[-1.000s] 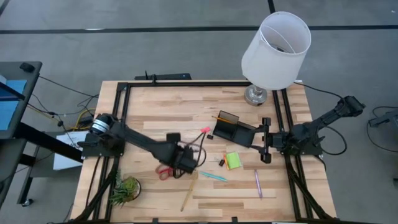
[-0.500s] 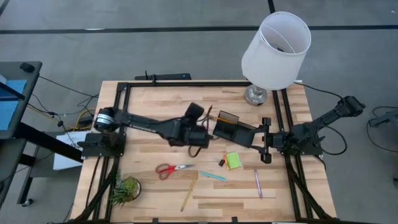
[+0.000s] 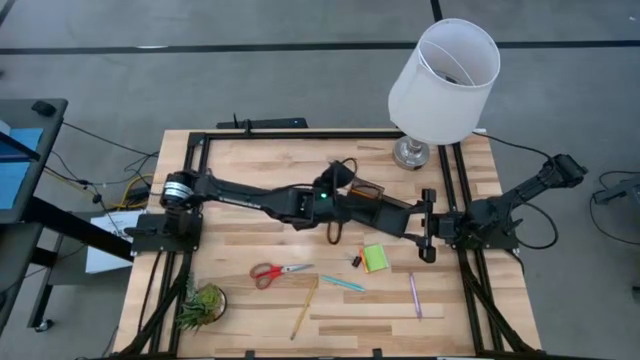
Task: Pick and place office supplies into organizer
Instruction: Put the brown pen into the desk organizer
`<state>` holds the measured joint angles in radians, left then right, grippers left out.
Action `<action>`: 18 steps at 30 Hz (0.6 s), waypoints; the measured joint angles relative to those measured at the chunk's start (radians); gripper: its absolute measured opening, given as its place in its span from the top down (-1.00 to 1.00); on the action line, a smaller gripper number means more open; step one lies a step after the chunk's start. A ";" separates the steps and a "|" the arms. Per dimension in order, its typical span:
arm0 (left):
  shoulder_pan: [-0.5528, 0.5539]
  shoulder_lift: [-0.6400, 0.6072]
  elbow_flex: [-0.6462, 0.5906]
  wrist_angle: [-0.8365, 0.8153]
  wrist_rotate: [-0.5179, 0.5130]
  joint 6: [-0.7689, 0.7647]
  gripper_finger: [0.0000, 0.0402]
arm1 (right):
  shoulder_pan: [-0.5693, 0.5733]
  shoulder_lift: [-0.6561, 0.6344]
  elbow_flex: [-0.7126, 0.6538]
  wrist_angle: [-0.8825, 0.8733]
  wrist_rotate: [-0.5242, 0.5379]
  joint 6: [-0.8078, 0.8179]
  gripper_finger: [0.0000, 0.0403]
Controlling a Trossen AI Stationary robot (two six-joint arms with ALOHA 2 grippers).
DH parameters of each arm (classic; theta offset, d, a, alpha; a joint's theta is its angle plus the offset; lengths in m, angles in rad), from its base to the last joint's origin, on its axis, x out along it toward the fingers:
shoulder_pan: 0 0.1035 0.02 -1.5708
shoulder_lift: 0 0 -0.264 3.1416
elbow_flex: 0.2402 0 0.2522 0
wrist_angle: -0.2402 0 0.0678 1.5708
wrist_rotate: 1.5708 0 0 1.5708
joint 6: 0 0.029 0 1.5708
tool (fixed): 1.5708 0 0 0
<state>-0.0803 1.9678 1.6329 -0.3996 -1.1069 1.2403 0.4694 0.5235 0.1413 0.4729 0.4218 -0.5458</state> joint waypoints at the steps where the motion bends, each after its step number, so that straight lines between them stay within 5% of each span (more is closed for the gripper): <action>1: 0.000 0.018 0.000 0.023 0.003 0.033 0.97 | 0.000 0.000 0.000 0.000 0.000 -0.005 -0.19; 7: -0.006 0.152 -0.001 0.153 -0.094 0.255 0.97 | 0.000 0.000 0.000 -0.001 0.001 -0.005 -0.19; 18: -0.002 0.179 0.005 0.283 0.007 0.473 0.98 | 0.000 0.000 0.000 -0.015 0.002 -0.014 -0.19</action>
<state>-0.0823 2.1467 1.6382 -0.1170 -1.0997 1.7131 0.4694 0.5236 0.1413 0.4576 0.4233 -0.5598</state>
